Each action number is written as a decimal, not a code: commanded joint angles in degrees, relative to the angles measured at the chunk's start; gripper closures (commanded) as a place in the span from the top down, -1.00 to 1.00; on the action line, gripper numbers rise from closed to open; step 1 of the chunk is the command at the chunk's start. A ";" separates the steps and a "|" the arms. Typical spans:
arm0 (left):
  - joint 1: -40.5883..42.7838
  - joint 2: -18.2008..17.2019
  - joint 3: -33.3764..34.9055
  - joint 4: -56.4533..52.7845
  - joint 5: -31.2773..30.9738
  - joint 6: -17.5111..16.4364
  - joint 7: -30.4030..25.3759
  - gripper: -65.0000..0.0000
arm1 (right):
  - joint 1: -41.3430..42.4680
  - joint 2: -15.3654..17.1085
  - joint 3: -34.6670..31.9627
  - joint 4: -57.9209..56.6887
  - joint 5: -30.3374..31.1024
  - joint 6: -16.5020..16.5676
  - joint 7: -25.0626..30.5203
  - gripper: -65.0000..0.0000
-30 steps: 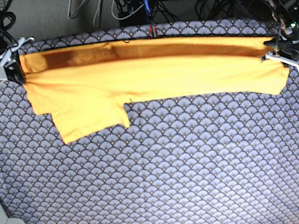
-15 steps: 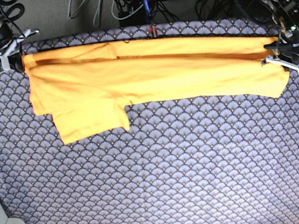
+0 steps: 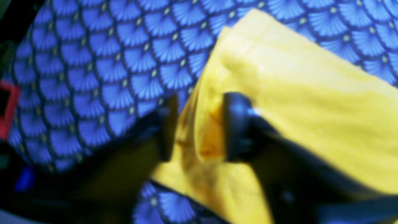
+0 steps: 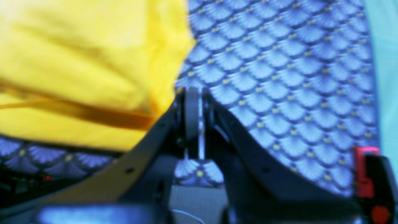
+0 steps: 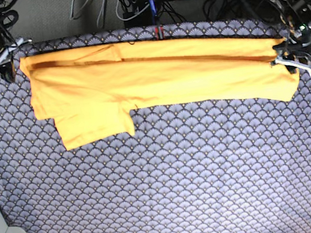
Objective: Fold the T-shirt properly
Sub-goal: 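Release the right gripper and move it to the shirt's sleeve end, then grasp the sleeve end of the folded strip with the right gripper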
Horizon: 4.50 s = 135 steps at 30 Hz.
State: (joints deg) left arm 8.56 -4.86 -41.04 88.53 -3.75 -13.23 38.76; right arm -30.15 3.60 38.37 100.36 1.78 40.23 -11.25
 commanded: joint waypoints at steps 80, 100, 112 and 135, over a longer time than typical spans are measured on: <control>1.51 2.62 -7.01 4.08 -0.25 -9.93 -0.48 0.17 | 52.09 9.55 -28.30 -23.30 1.25 -0.23 -42.25 -0.42; 1.95 2.62 -7.36 4.61 0.10 -10.19 -0.39 0.17 | 51.03 6.56 -28.13 -29.19 1.16 -0.23 -39.88 -0.41; 1.95 2.62 -7.45 4.61 0.10 -10.19 -0.39 0.17 | 54.11 6.73 -28.04 -40.18 1.16 -0.23 -36.71 -0.17; 1.77 2.53 -7.45 4.61 -0.16 -10.19 -0.39 0.17 | 48.04 6.56 -28.13 -22.25 1.16 -0.23 -39.08 -1.00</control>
State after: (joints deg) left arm 10.68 -1.72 -48.31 91.94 -3.31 -23.42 39.62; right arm 16.40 9.74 10.11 77.12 2.09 40.03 -51.33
